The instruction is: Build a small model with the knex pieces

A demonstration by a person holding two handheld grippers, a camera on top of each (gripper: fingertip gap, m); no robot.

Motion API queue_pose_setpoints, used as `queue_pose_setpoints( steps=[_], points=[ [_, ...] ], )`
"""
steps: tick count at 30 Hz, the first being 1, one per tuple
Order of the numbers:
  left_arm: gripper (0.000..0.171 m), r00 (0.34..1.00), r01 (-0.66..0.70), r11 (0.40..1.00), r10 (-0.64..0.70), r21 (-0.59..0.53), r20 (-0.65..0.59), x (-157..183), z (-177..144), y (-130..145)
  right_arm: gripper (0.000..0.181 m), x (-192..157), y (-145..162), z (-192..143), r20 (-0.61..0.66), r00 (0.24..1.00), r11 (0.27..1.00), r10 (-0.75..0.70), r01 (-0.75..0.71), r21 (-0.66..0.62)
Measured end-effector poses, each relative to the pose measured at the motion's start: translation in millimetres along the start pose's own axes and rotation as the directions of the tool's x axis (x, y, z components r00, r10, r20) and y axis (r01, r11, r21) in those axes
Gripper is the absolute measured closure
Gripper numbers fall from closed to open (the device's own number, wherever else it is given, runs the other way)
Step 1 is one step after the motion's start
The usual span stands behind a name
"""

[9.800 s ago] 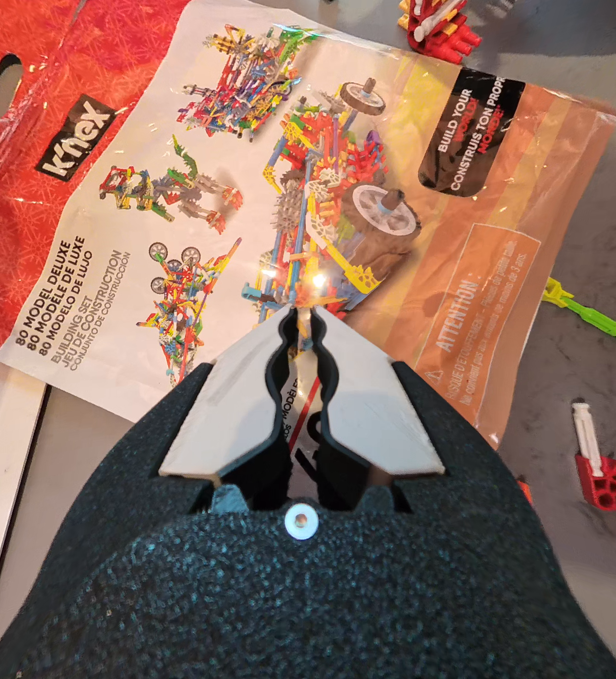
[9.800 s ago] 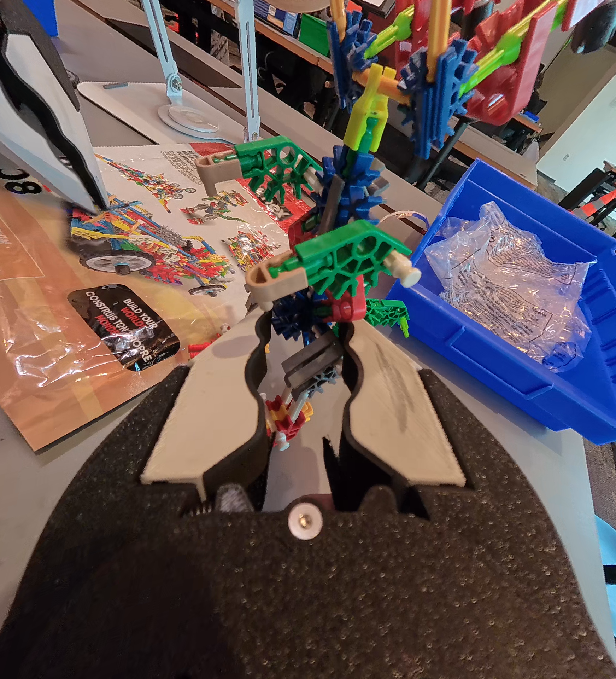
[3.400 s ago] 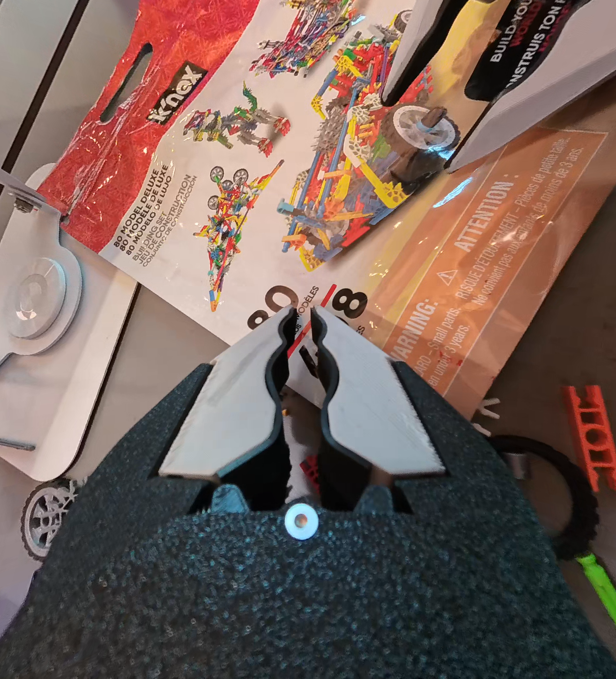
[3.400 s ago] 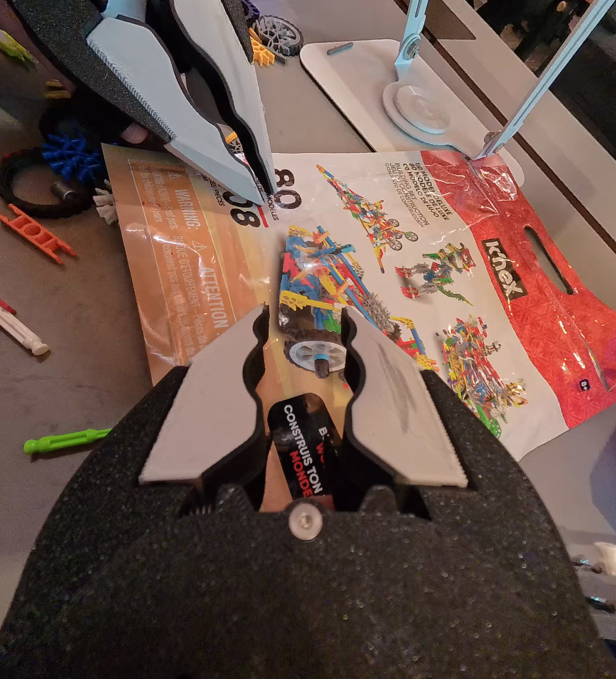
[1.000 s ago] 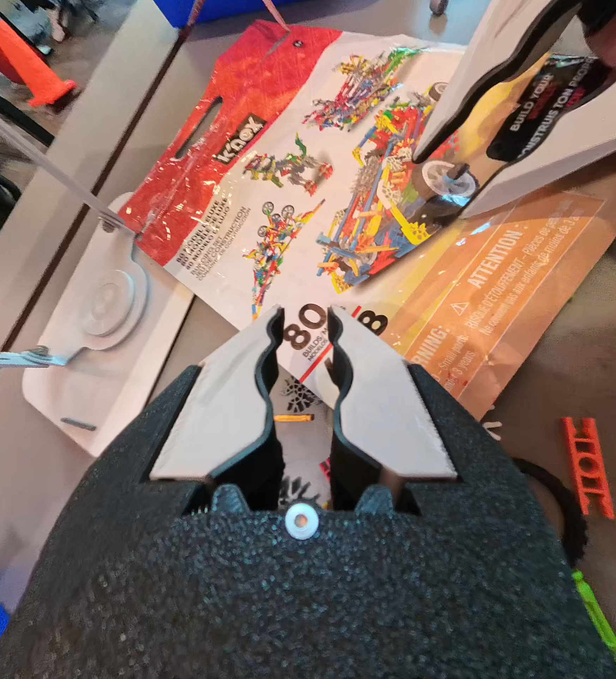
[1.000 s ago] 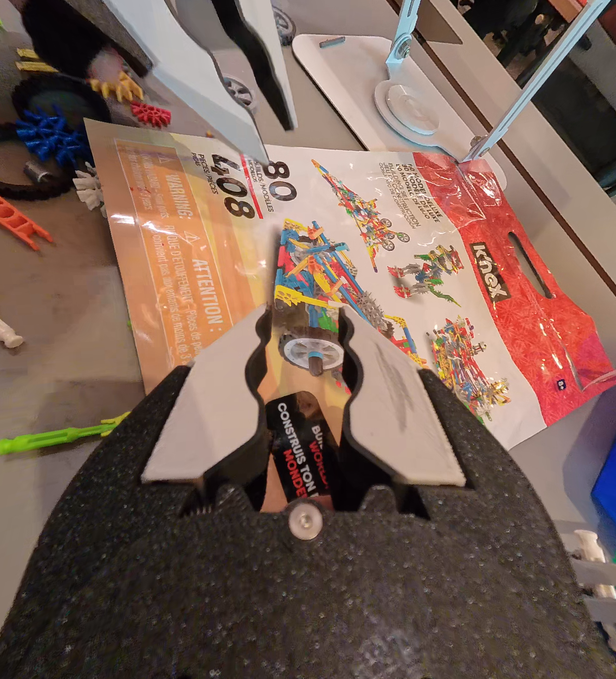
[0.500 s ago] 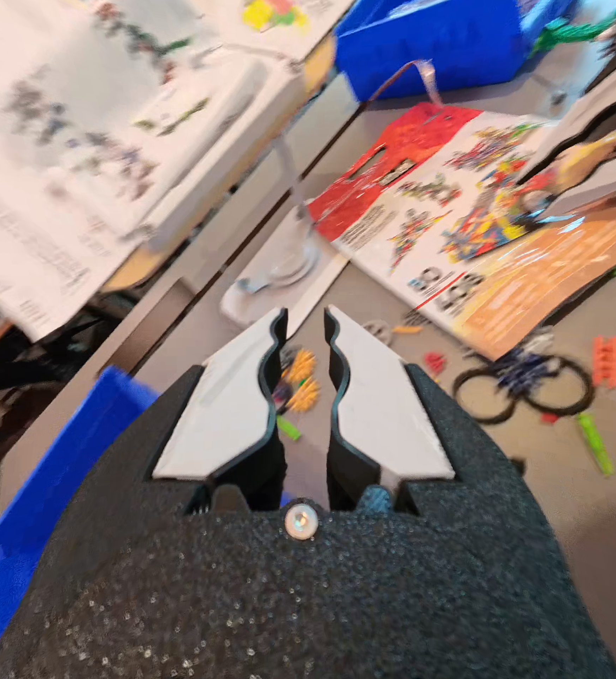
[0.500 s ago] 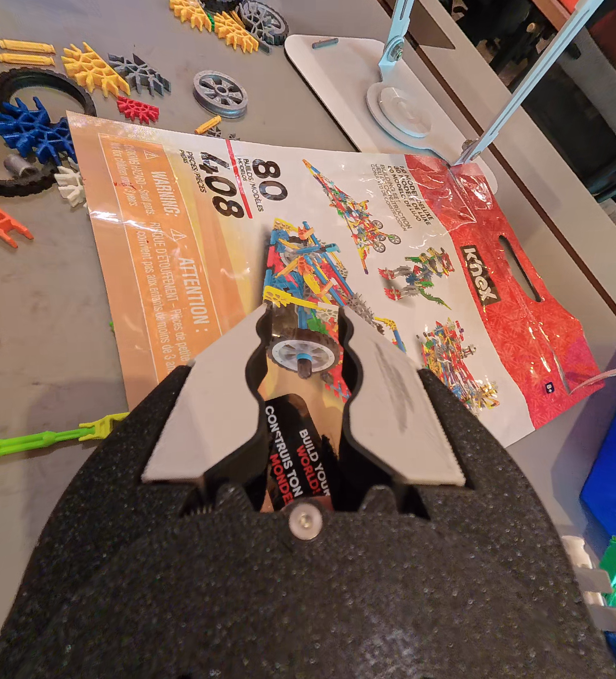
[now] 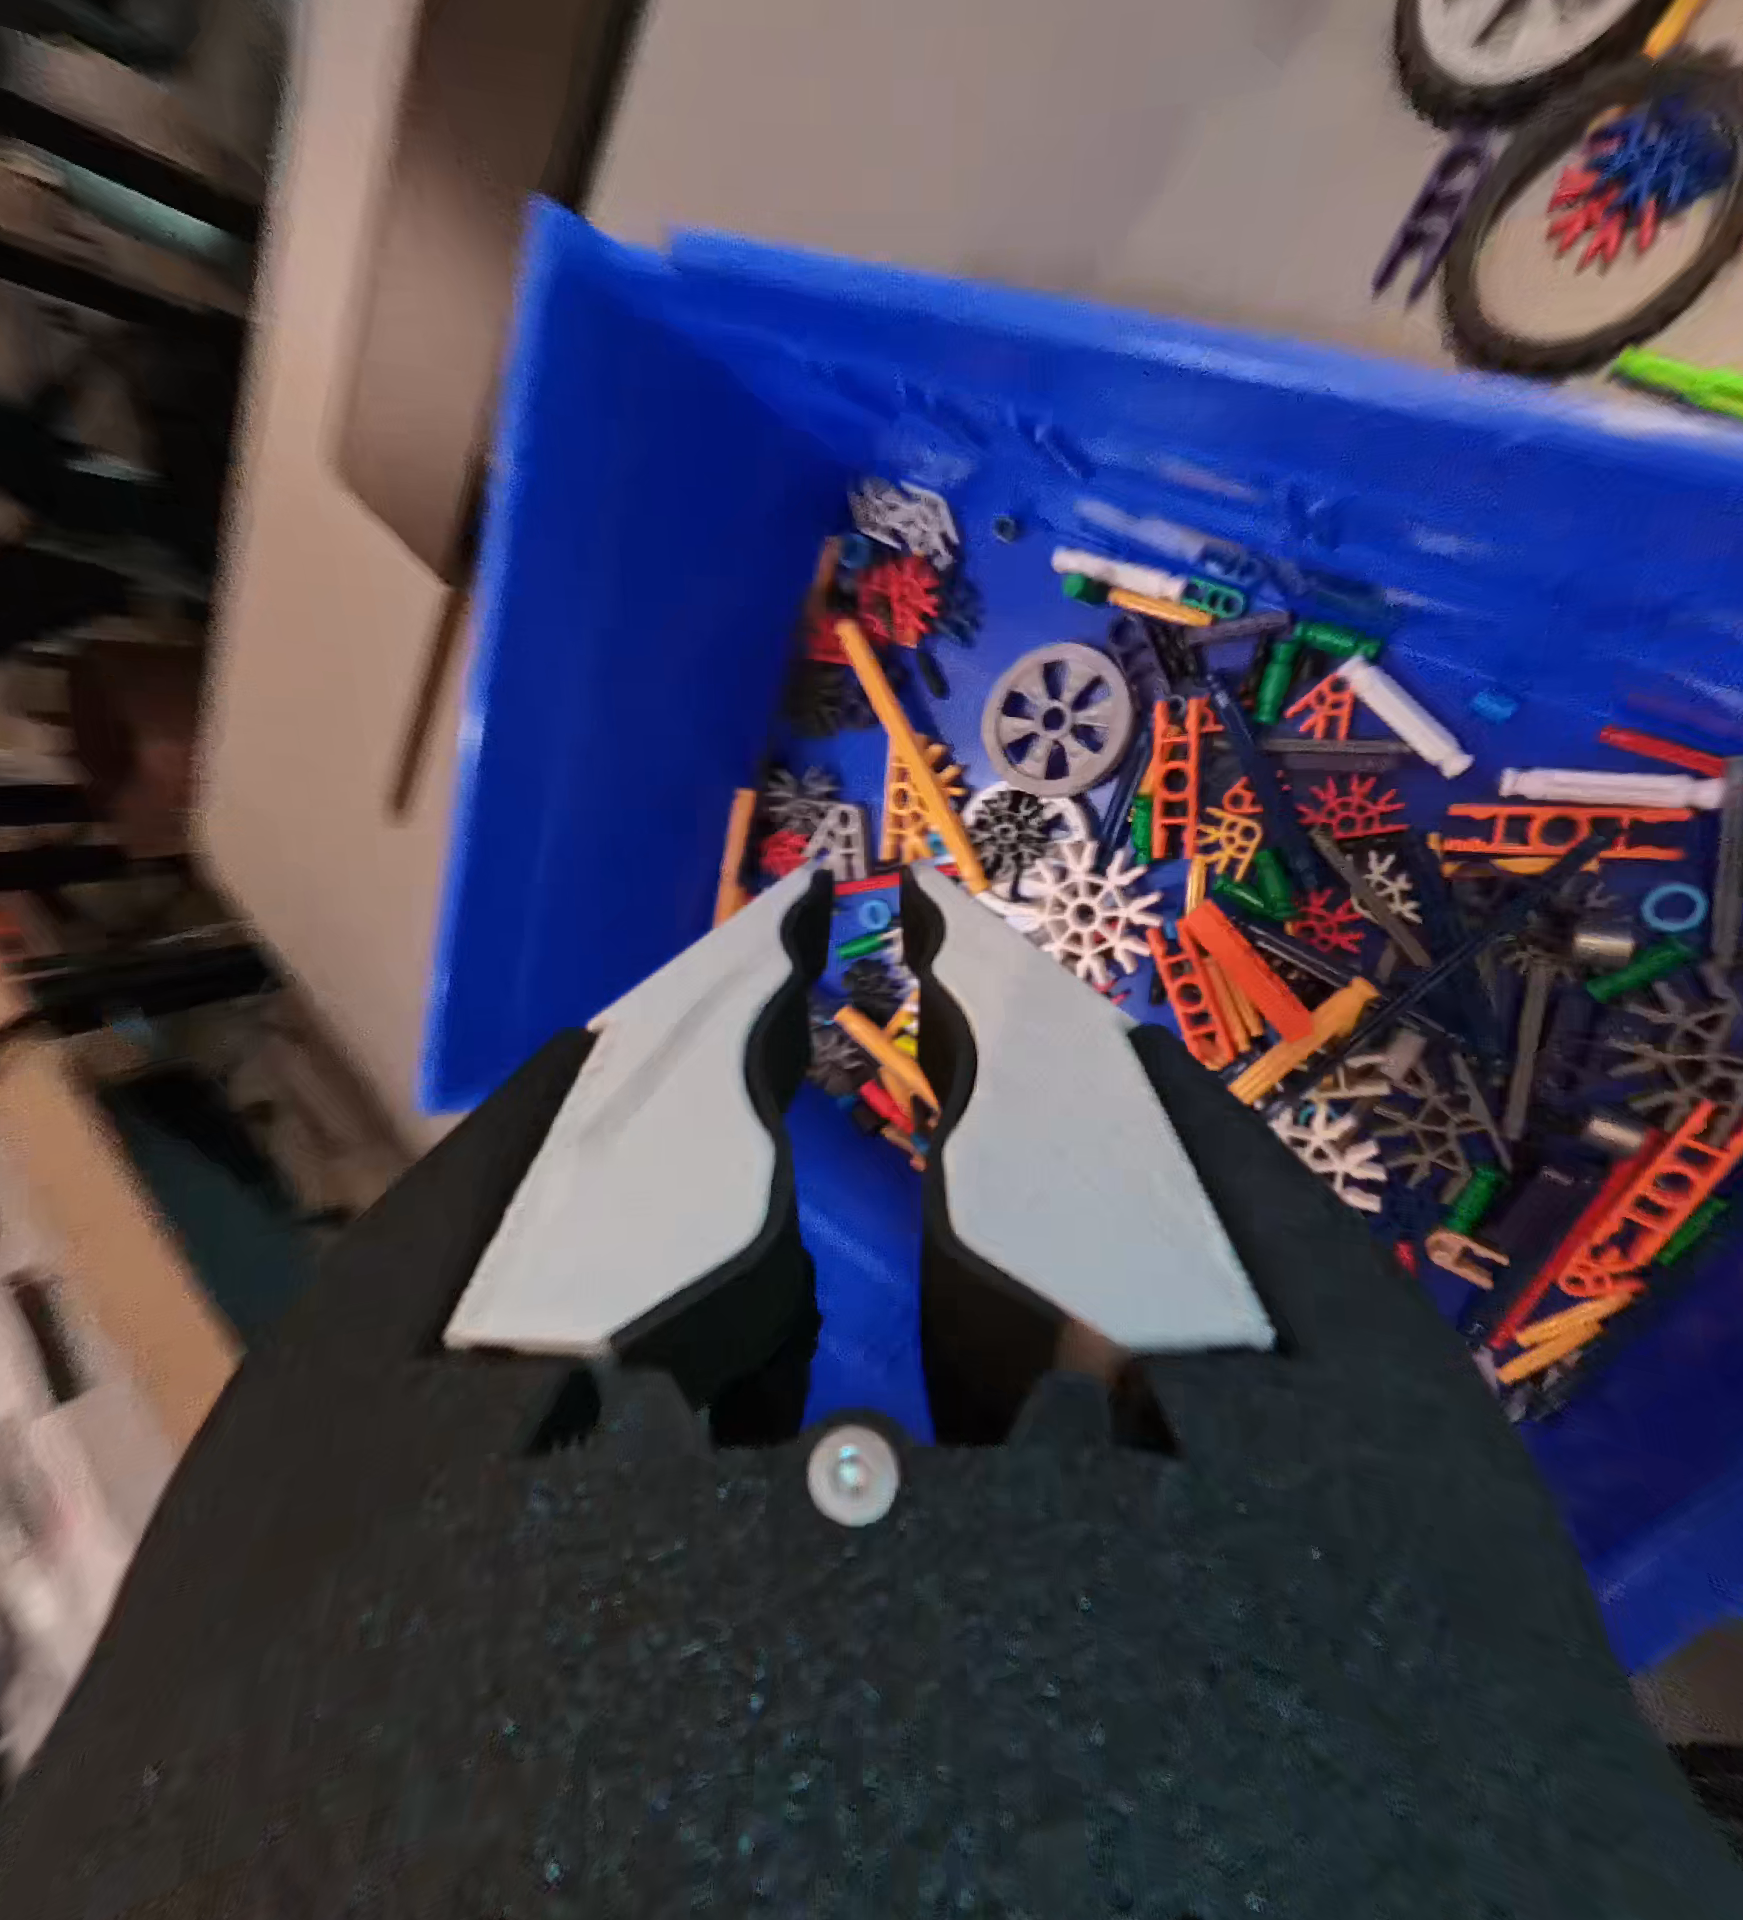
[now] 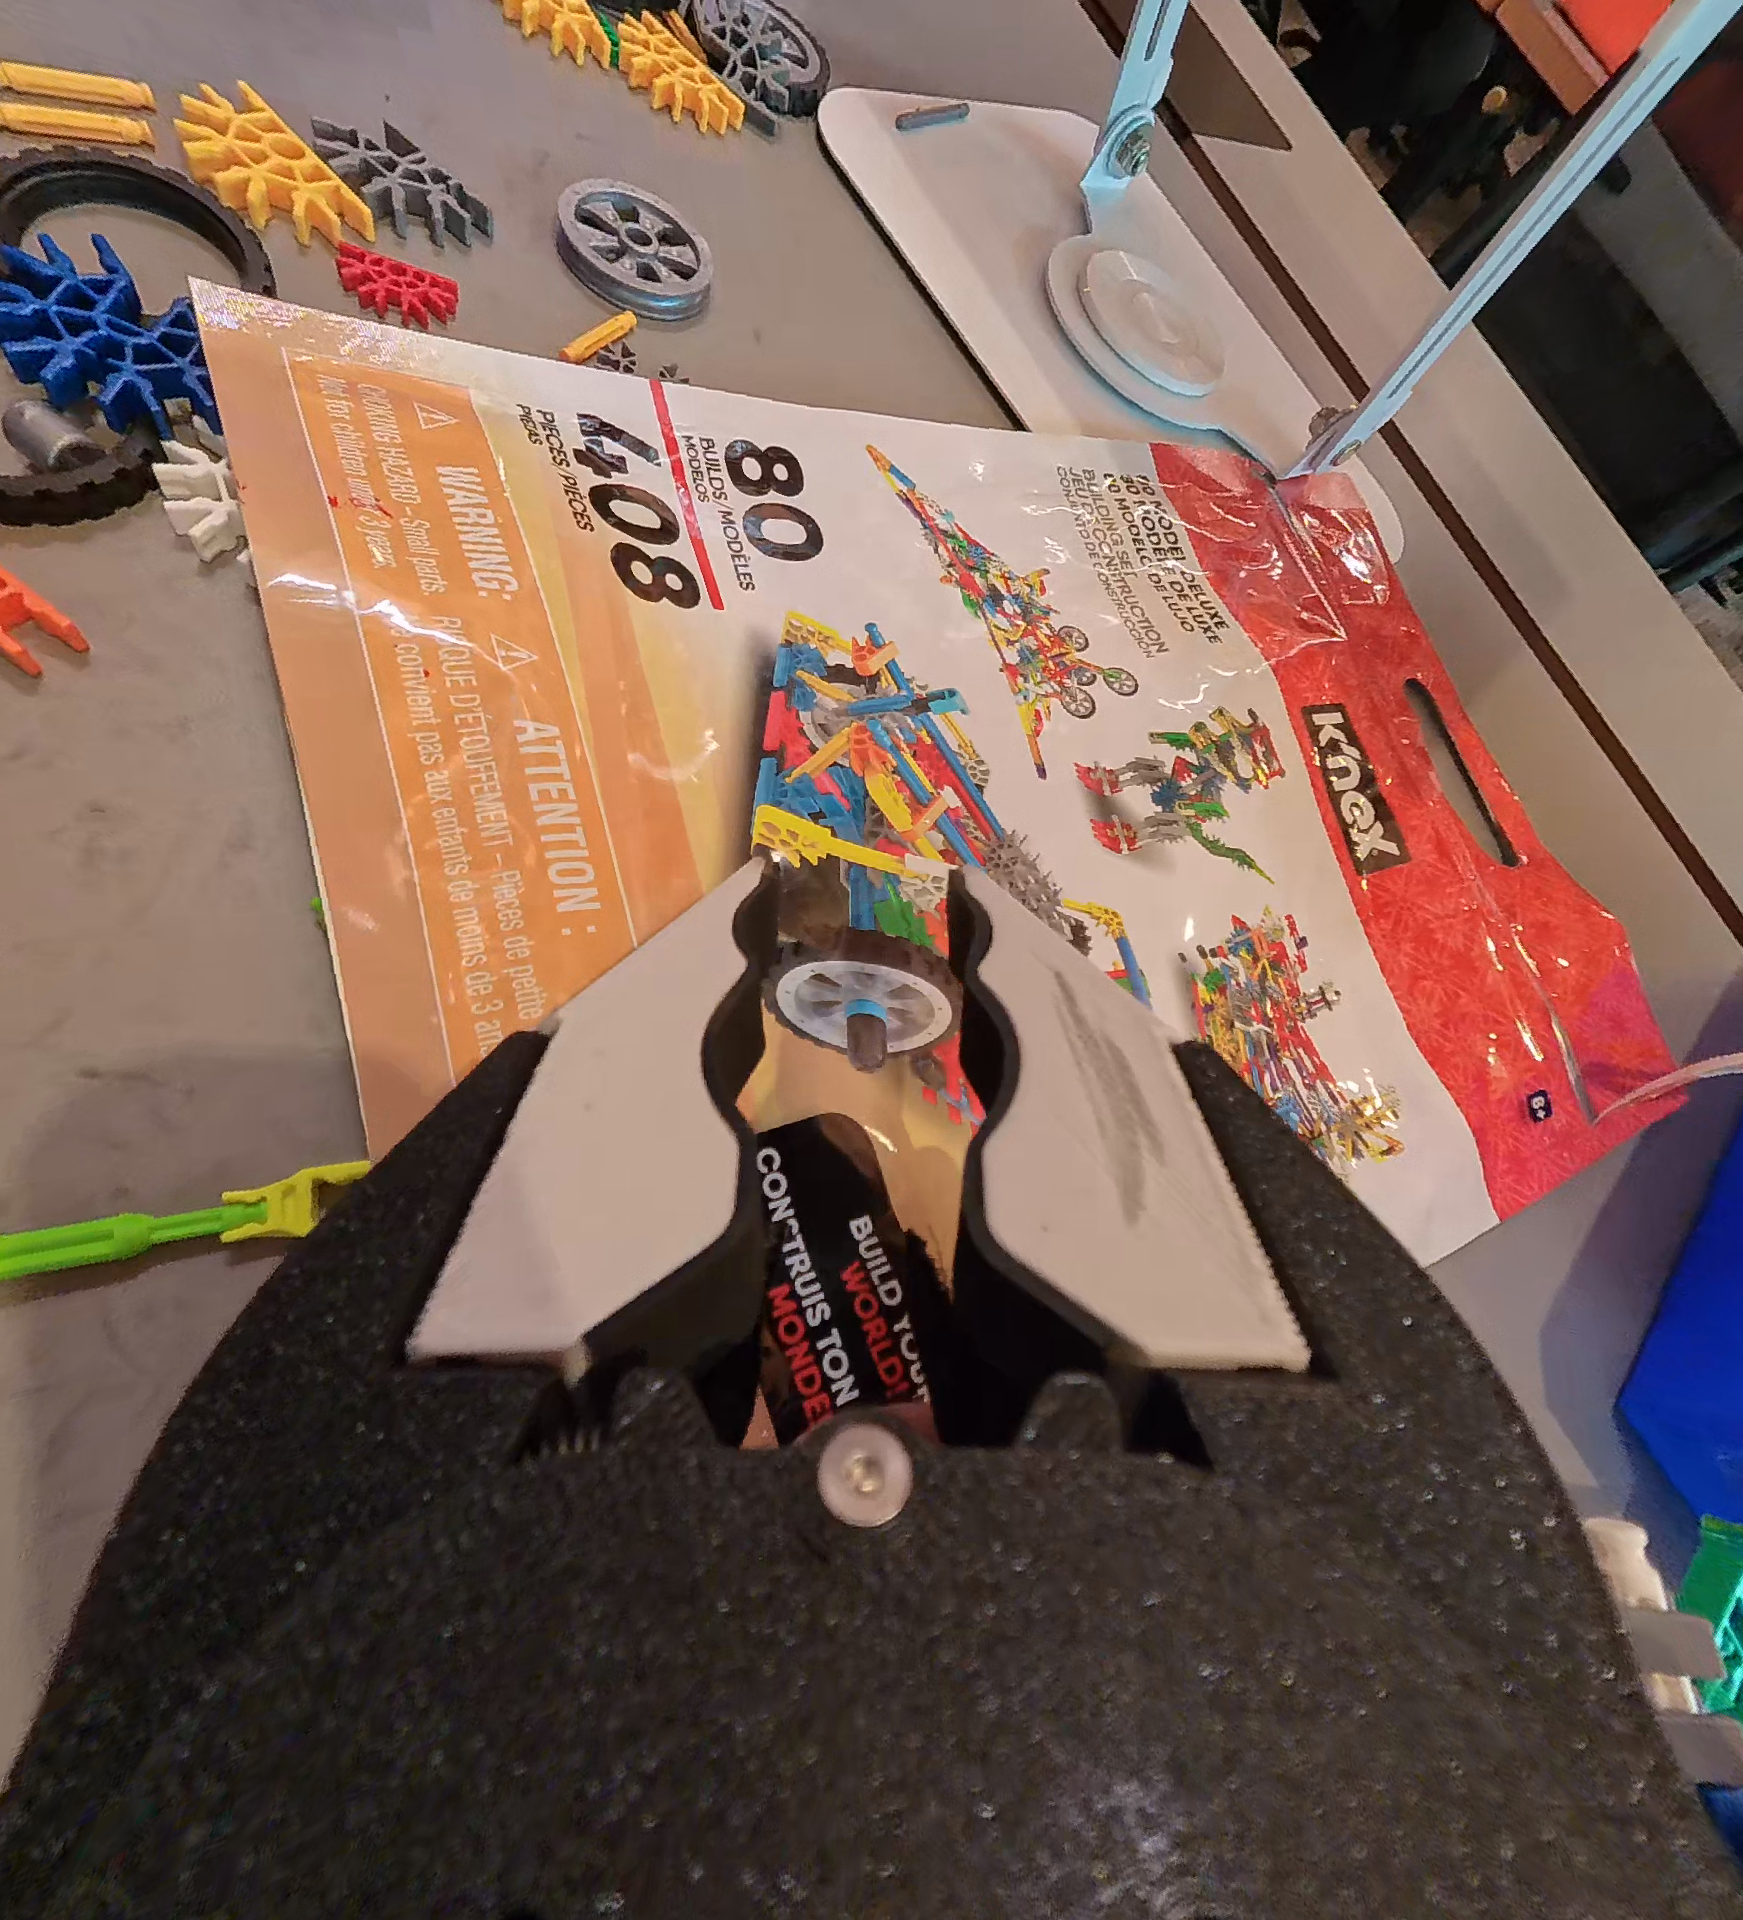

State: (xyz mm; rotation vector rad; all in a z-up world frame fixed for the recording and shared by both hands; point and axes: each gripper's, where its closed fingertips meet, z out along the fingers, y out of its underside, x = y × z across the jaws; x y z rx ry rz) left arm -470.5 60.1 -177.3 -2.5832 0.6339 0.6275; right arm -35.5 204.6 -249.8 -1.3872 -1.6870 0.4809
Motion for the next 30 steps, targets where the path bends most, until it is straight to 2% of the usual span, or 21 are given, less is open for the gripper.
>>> queue_pose_setpoints(
  steps=[1, 3, 4, 10, 11, 12, 17, 24, 30],
  points=[
    [0.159, 0.997, 0.011, 0.999, -0.013, -0.030, -0.071, 1, 16, 7, 0.151, 0, 0, 0, 0.000, 1.000, 1.000, 0.000, 0.000, 0.001],
    [0.158, 0.992, -0.010, 0.994, -0.003, -0.108, -0.123, -3, 45, 23, 0.151, 0, 0, 0, 0.001, 1.000, 1.000, 0.001, -0.001, 0.002],
    [0.155, 0.987, -0.031, 0.989, 0.008, -0.148, -0.158, 0, 53, 28, 0.151, 0, 0, 0, 0.003, 1.000, 1.000, 0.002, -0.002, 0.002],
    [0.152, 0.961, -0.145, 0.963, 0.084, -0.225, -0.262, 2, 79, 33, 0.151, 0, 0, -1, 0.008, 1.000, 1.000, 0.009, -0.009, 0.006],
    [0.156, 0.952, -0.153, 0.963, 0.083, -0.222, -0.295, 4, 81, 35, 0.151, 0, -1, -1, 0.009, 1.000, 1.000, 0.009, -0.009, 0.007],
    [0.149, 0.949, -0.133, 0.971, 0.068, -0.198, -0.307, 3, 81, 31, 0.151, 0, -1, -1, 0.010, 1.000, 1.000, 0.011, -0.011, 0.007],
    [0.145, 0.918, -0.110, 0.980, 0.038, -0.163, -0.395, 9, 81, 27, 0.151, 0, -1, -1, 0.013, 1.000, 1.000, 0.012, -0.012, 0.010],
    [0.149, 0.879, -0.048, 0.991, -0.017, -0.124, -0.476, 20, 81, 15, 0.151, 0, -1, -1, 0.015, 1.000, 1.000, 0.014, -0.014, 0.012],
    [0.144, 0.851, 0.079, 0.980, -0.162, -0.183, -0.499, 19, 83, 13, 0.151, 0, -1, -1, 0.017, 1.000, 1.000, 0.017, -0.017, 0.013]
  ],
)
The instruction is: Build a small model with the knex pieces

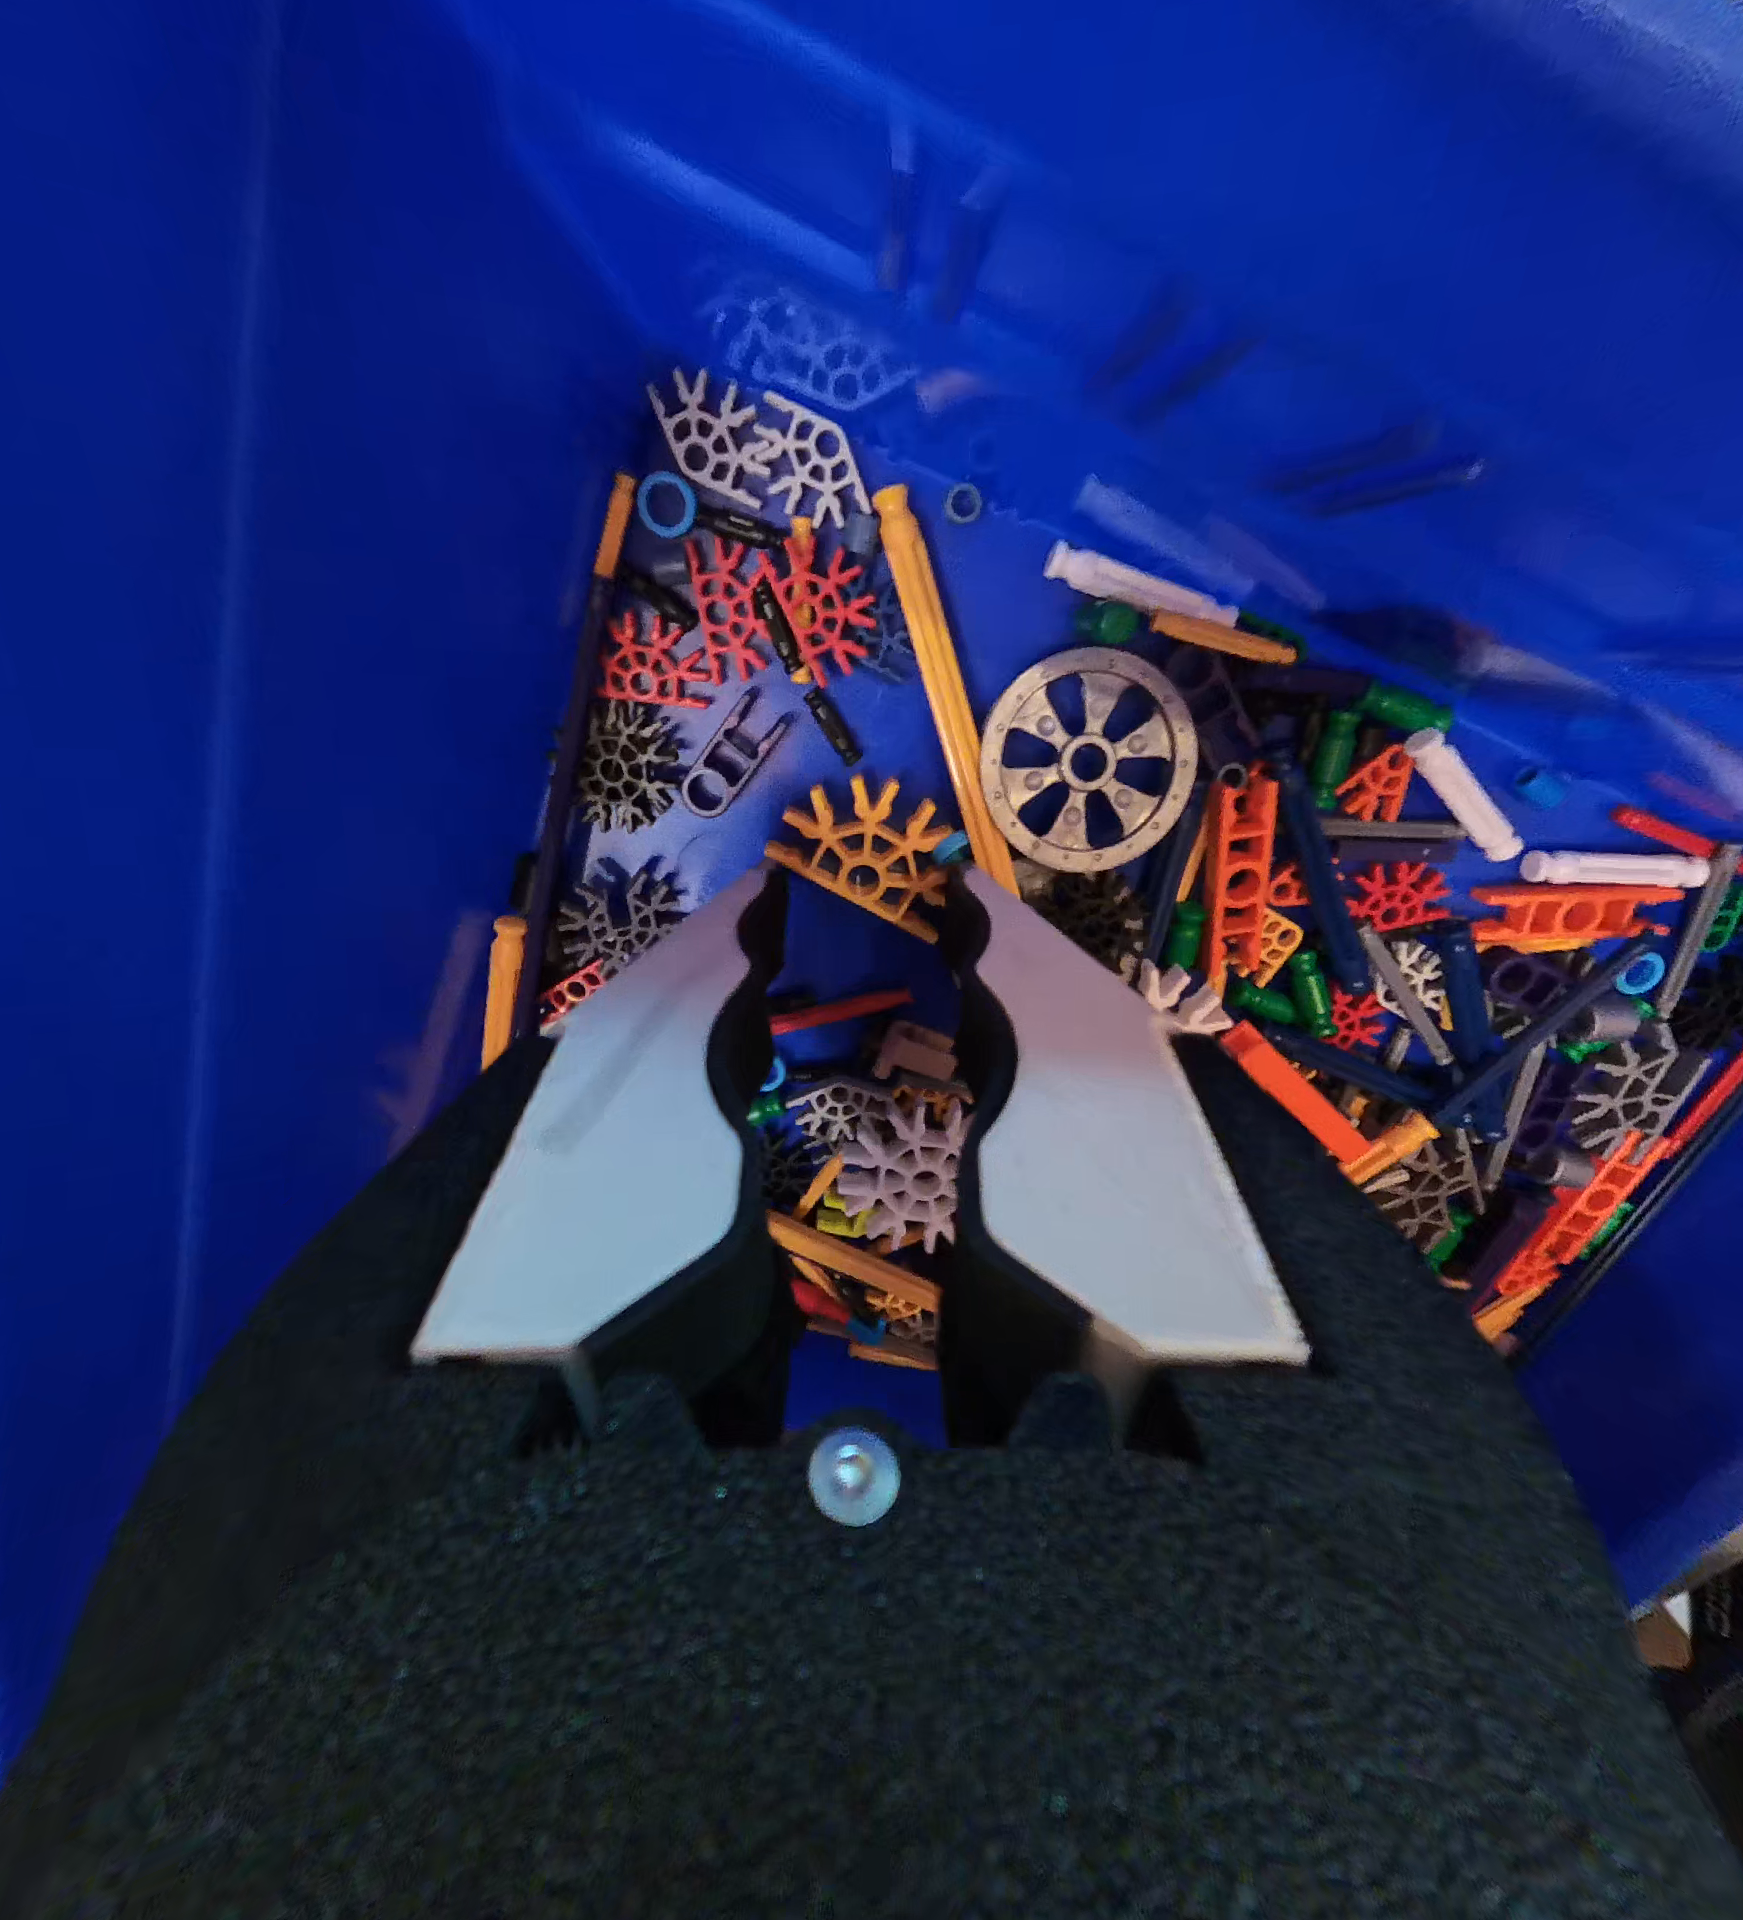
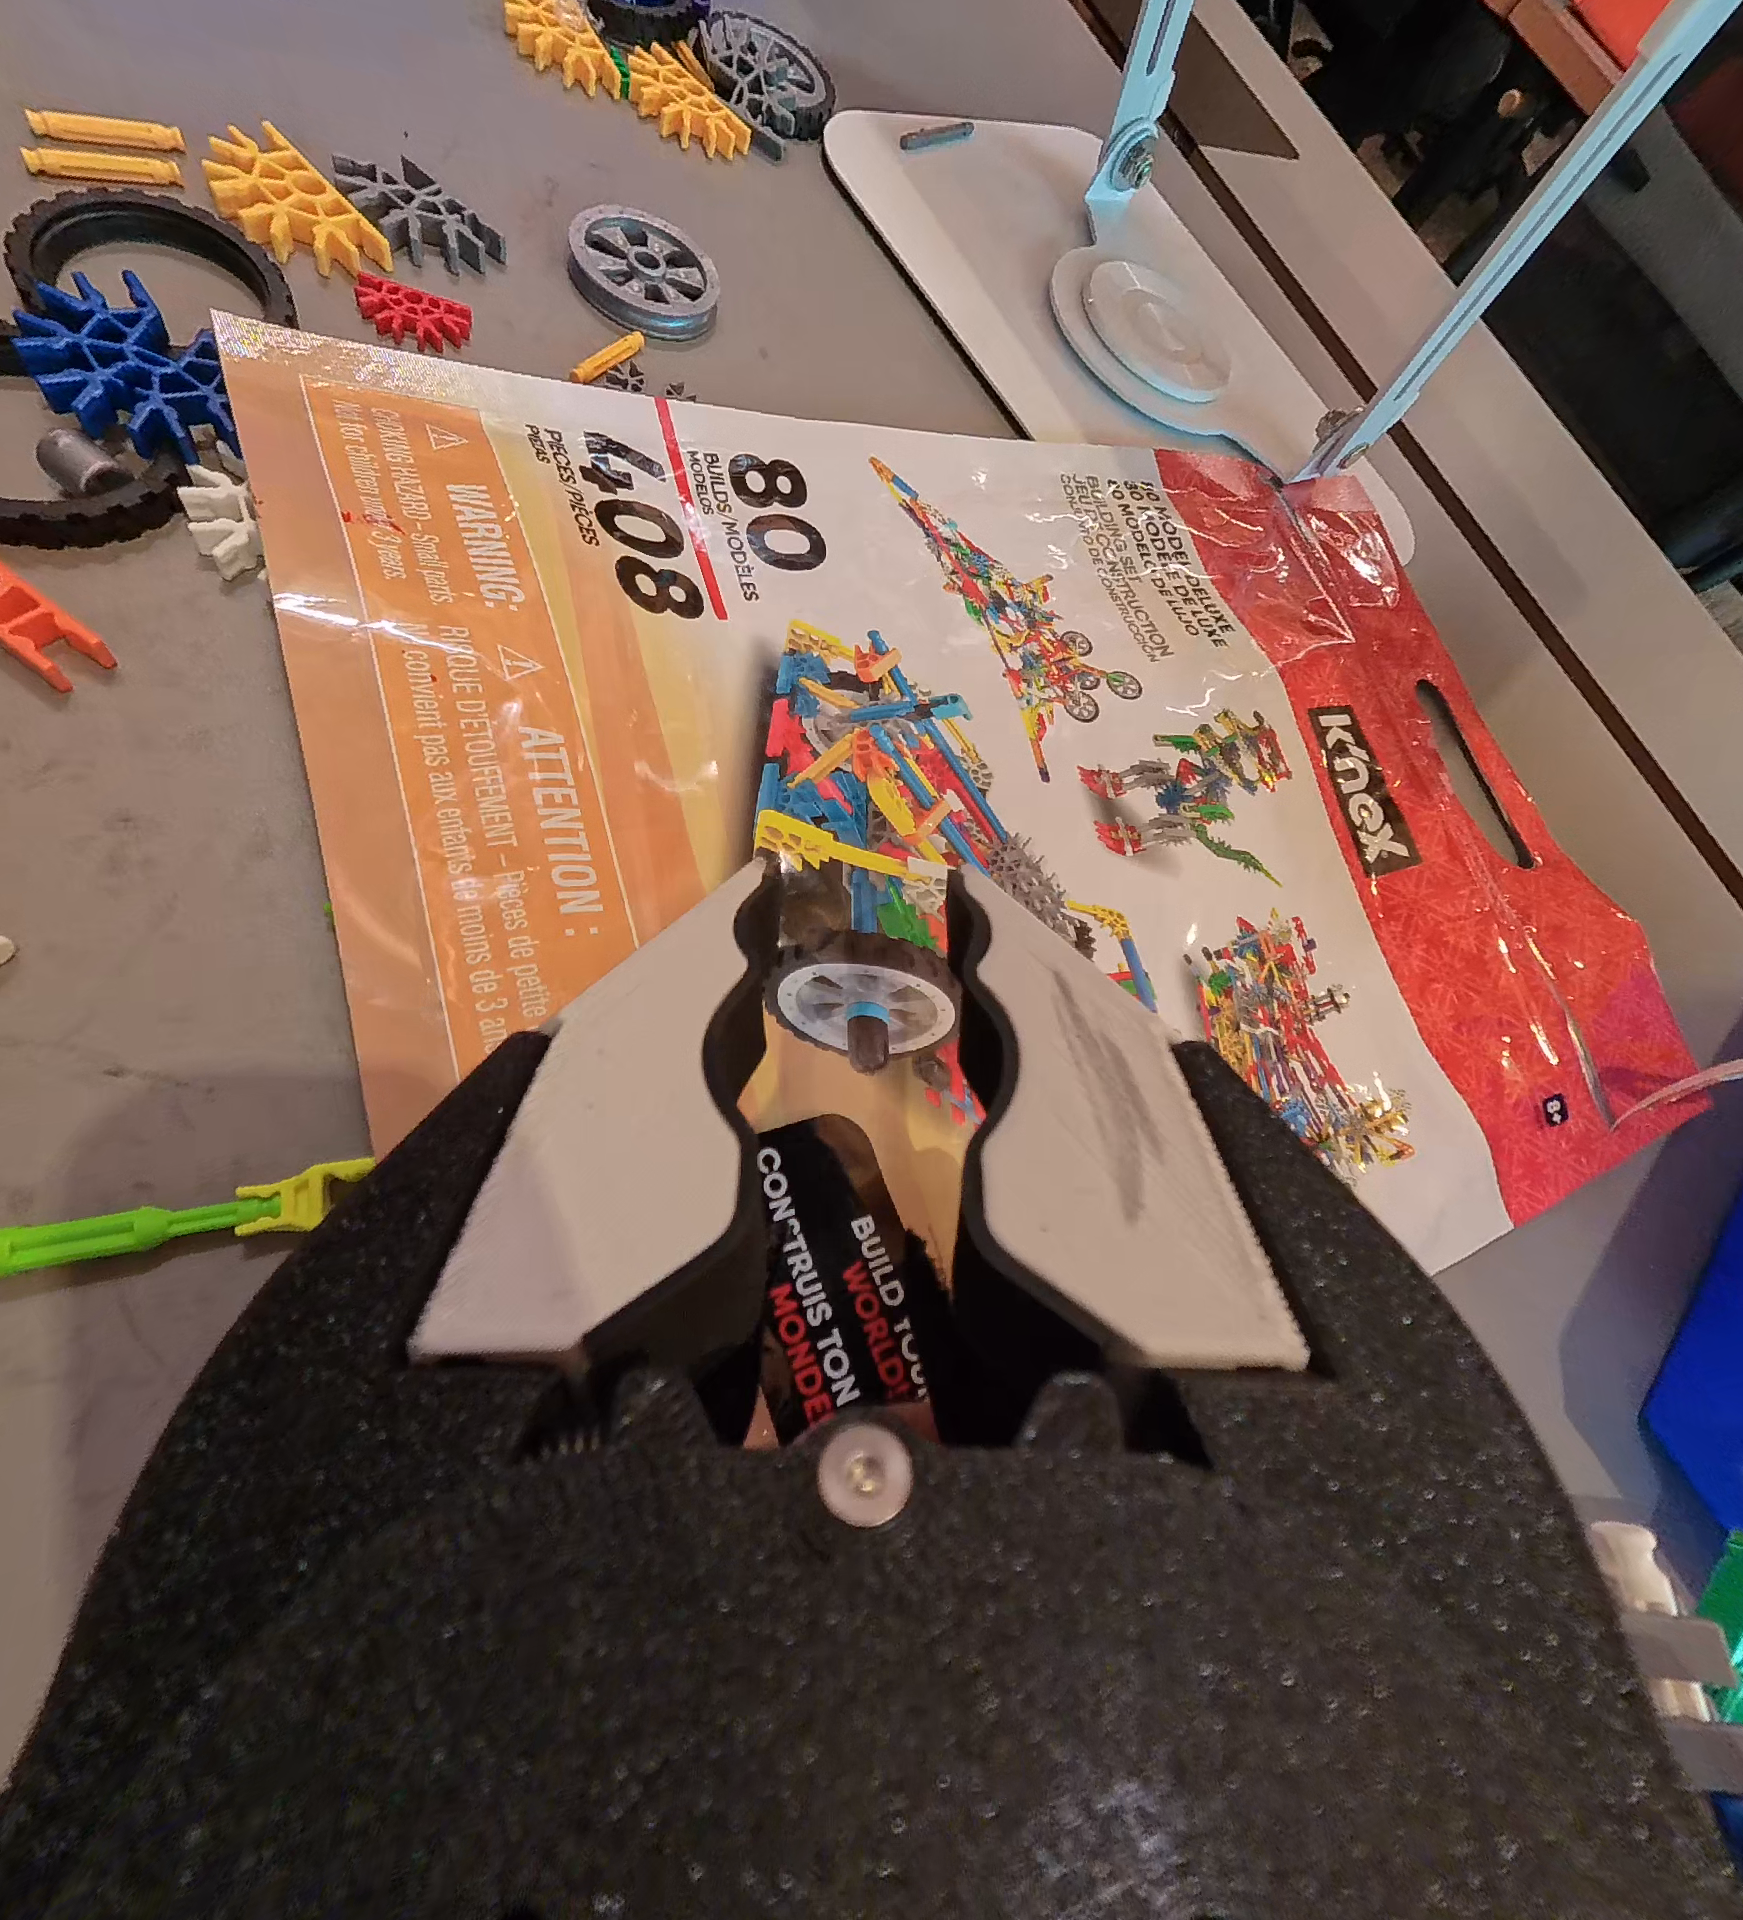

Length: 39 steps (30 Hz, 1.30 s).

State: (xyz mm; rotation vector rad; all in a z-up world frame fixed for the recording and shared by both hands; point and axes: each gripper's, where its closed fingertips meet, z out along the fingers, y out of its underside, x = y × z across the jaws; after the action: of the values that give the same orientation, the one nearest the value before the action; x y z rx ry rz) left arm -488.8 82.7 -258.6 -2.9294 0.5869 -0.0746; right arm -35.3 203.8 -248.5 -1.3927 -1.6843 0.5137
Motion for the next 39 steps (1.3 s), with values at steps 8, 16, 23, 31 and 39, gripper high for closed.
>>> queue_pose_setpoints(
  steps=[8, 16, 23, 31, 39],
  points=[
    [0.164, 0.997, 0.063, 0.998, -0.063, 0.002, 0.037, -3, 0, 2, 0.151, 0, 0, 0, -0.001, 1.000, 1.000, -0.003, 0.003, 0.000],
    [0.135, 0.992, 0.109, 0.994, -0.110, 0.018, 0.056, -10, 1, 1, 0.151, 0, -1, 0, -0.002, 1.000, 1.000, -0.004, 0.004, 0.004],
    [0.146, 0.988, 0.150, 0.986, -0.152, 0.067, 0.028, -7, 7, -7, 0.151, 0, 0, -1, 0.001, 1.000, 1.000, -0.002, 0.002, 0.003],
    [0.150, 0.982, 0.154, 0.985, -0.161, 0.078, 0.096, -12, 7, -9, 0.151, 0, 0, -1, 0.000, 1.000, 1.000, -0.005, 0.005, 0.003],
    [0.150, 0.964, 0.151, 0.976, -0.180, 0.157, 0.194, -9, -33, -14, 0.151, 0, 0, -1, -0.002, 1.000, 1.000, -0.011, 0.011, 0.000]
  ],
)
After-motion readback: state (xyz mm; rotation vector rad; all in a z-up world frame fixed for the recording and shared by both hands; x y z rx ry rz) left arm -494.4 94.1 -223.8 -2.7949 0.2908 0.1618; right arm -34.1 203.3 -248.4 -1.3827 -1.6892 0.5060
